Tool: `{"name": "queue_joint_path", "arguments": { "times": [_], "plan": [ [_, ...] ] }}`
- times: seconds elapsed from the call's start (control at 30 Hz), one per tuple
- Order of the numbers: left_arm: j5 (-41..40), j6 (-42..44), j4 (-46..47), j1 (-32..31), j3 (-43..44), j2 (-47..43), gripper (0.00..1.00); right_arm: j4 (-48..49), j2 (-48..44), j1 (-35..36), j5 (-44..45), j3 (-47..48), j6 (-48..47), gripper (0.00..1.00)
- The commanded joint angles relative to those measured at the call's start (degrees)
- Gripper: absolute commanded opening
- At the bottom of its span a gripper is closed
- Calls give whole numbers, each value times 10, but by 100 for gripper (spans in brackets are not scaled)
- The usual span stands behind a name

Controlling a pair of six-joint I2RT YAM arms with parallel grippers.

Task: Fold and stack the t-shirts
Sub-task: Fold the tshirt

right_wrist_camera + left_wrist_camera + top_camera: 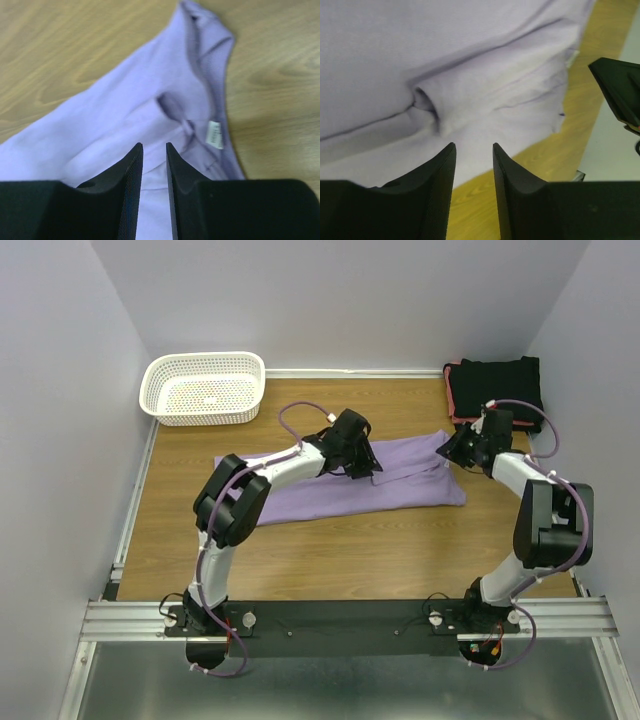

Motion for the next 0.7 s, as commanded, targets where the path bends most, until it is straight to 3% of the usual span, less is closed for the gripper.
{"name": "queue_joint_path", "arguments": {
  "times": [0.0, 0.1, 0.27, 0.43, 0.67],
  "plan": [
    [-11, 30, 2, -7, -9, -49, 37, 16, -25, -2, -69, 5, 8, 33],
    [-21, 50, 6, -10, 7, -44, 23, 86, -17, -2, -128, -8, 38, 32],
    [-14, 81, 8, -9, 67, 24, 14, 175, 39, -2, -167, -11, 77, 31],
    [-21, 73, 4, 4, 83, 76, 12, 206, 96, -3, -147, -6, 85, 31],
    [-23, 55, 26, 26, 25, 88, 13, 208, 164, -9, -91, -2, 71, 30]
  ]
}}
